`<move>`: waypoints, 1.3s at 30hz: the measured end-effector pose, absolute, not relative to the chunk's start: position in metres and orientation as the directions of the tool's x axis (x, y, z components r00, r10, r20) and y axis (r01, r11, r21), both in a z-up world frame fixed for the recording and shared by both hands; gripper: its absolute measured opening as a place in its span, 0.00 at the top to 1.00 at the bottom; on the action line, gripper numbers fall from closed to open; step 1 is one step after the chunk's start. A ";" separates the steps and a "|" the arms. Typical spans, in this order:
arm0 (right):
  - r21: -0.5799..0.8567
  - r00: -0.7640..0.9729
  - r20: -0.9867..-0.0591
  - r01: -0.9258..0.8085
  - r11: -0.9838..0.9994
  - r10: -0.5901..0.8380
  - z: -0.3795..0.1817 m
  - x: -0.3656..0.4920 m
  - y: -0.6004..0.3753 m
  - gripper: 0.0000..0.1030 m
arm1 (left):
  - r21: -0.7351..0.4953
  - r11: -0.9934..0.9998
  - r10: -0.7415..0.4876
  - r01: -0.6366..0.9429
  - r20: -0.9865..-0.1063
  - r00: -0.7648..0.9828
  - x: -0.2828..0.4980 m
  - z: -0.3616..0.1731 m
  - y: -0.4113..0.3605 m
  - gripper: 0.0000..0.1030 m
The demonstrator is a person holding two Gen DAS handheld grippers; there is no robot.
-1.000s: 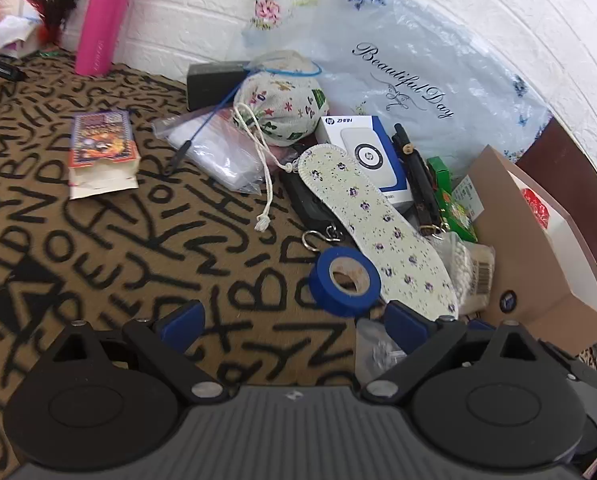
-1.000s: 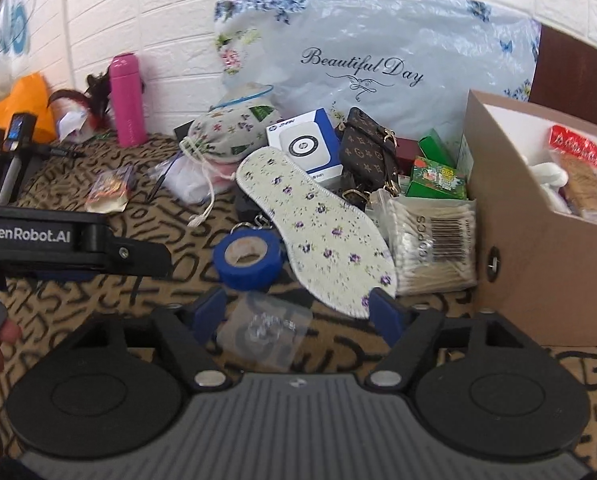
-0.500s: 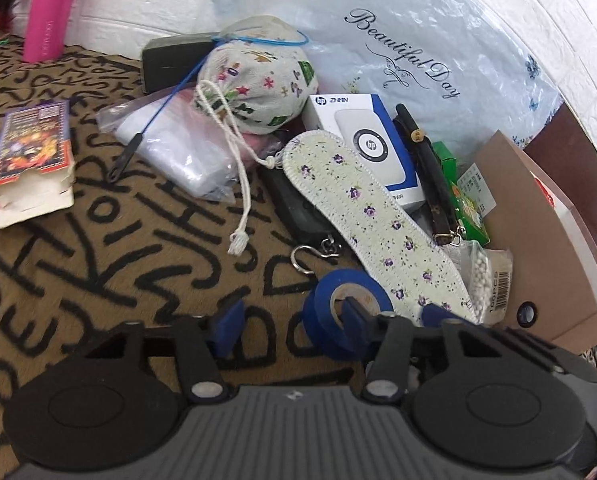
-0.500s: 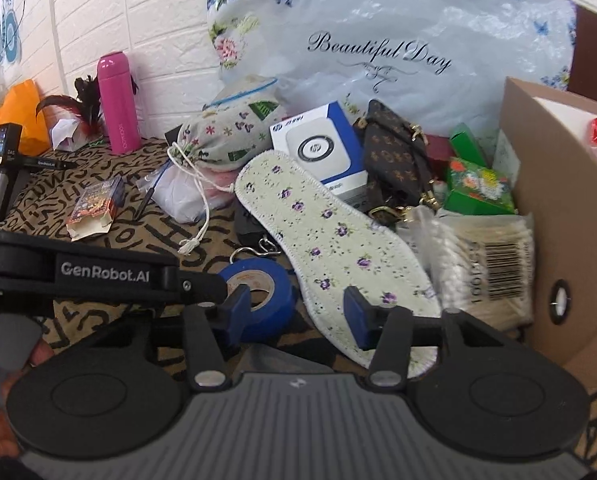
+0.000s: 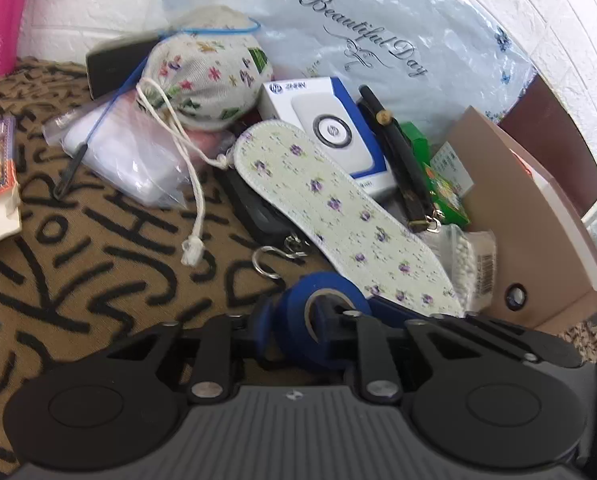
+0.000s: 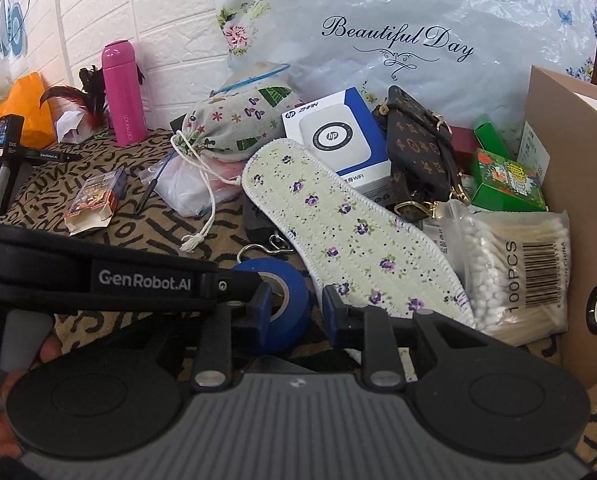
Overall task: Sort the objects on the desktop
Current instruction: 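Grasp the blue tape roll by its rim with the left gripper, then lift the tape roll and carry it into the cardboard box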
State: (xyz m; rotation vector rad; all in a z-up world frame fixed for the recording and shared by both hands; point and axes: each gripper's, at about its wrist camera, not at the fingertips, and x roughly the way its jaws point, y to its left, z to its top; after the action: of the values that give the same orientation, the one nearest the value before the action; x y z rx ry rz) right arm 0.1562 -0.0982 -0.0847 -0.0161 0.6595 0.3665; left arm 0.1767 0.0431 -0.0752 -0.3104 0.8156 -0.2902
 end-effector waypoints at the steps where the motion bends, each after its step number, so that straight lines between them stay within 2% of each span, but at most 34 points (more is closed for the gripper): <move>1: 0.094 0.729 -0.602 -0.340 0.936 0.326 -0.085 0.155 -0.097 0.80 | -0.375 0.917 -0.367 0.136 -0.659 0.657 0.176 -0.076 0.042 0.79; 9: 0.072 0.729 -0.604 -0.353 0.933 0.322 -0.081 0.145 -0.097 0.83 | -0.374 0.918 -0.364 0.130 -0.666 0.651 0.161 -0.071 0.037 0.79; 17: 0.084 0.751 -0.576 -0.340 0.937 0.324 -0.063 0.110 -0.117 0.85 | -0.365 0.916 -0.374 0.166 -0.630 0.681 0.124 -0.046 0.016 0.79; 27: 0.093 0.860 -0.427 -0.264 0.960 0.278 -0.008 0.064 -0.170 0.85 | -0.313 0.902 -0.424 0.296 -0.527 0.736 0.096 0.017 -0.039 0.79; 39: 0.151 0.938 -0.299 -0.136 0.979 0.176 0.026 0.044 -0.267 0.86 | -0.270 0.854 -0.519 0.445 -0.492 0.699 0.104 0.057 -0.138 0.79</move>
State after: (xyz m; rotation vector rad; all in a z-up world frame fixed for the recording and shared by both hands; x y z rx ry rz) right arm 0.0435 -0.2673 0.0263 0.1294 0.3169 0.1596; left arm 0.1042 -0.1380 0.0574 -0.1339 0.5879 -0.5386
